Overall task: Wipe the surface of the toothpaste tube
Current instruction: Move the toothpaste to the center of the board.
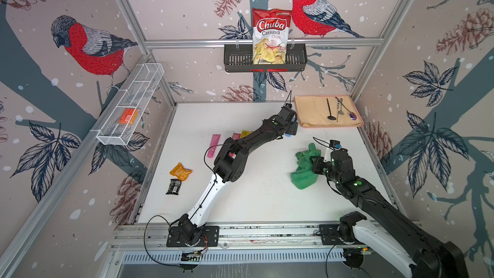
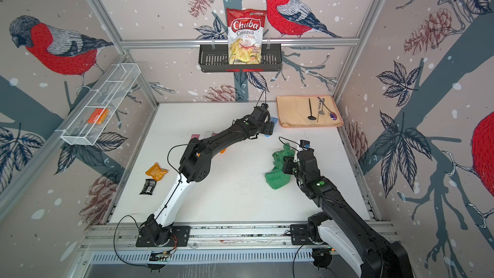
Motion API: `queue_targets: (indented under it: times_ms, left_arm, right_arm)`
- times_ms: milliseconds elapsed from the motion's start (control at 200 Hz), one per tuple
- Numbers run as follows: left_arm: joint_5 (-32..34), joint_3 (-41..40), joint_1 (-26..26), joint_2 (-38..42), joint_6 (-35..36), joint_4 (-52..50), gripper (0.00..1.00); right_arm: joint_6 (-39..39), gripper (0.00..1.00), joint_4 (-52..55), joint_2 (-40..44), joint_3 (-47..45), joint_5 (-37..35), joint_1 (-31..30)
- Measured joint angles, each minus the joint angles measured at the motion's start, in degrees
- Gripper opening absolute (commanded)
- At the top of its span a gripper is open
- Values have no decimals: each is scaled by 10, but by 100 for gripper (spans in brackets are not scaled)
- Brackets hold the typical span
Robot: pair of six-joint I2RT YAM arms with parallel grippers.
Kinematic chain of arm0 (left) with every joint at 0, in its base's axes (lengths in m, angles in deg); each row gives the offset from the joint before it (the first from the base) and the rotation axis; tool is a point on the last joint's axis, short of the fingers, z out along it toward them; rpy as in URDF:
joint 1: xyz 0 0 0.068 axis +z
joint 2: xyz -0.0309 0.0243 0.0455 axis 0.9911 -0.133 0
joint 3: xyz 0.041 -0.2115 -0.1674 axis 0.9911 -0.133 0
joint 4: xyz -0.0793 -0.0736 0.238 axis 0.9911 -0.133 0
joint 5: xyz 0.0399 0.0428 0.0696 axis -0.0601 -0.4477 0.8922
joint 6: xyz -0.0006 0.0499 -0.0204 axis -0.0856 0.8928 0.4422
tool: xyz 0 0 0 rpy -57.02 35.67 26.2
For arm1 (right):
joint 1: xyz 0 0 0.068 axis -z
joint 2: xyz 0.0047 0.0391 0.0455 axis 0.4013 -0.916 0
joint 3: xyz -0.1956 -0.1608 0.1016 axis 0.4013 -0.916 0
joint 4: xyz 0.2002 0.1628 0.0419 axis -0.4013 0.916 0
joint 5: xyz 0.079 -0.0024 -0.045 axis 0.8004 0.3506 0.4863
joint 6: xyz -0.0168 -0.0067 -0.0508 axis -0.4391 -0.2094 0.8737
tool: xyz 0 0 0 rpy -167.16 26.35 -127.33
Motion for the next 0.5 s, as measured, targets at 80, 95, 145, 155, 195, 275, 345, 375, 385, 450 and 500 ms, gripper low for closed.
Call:
queue_targets:
  times_ms: [80, 95, 145, 155, 195, 275, 345, 375, 385, 450, 500]
  left_arm:
    - [0, 0, -1, -10, 4, 0, 66]
    - [0, 0, -1, -12, 4, 0, 64]
    - [-1, 0, 1, -18, 5, 1, 63]
    - [-1, 0, 1, -19, 5, 1, 63]
    - [-1, 0, 1, -24, 5, 2, 62]
    - [-1, 0, 1, -34, 4, 1, 61]
    - [-2, 2, -1, -39, 5, 1, 61]
    - [-2, 4, -1, -41, 5, 1, 61]
    - [-2, 5, -1, -42, 5, 1, 61]
    - [-2, 10, -1, -47, 9, 2, 61]
    - [-2, 12, -1, -50, 9, 2, 60]
  right_arm:
    - [0, 4, -4, 3, -1, 4, 0]
    - [0, 4, -5, 3, -1, 4, 0]
    - [0, 4, -5, 3, -2, 6, 0]
    - [0, 4, -5, 3, -2, 6, 0]
    - [0, 4, -5, 3, -2, 8, 0]
    - [0, 4, -7, 3, -4, 10, 0]
    - [0, 4, -8, 3, -5, 12, 0]
    - [0, 4, -9, 2, -5, 13, 0]
    - [0, 4, -9, 1, -5, 13, 0]
    - [0, 4, -9, -1, -5, 15, 0]
    - [0, 4, -9, -3, -5, 18, 0]
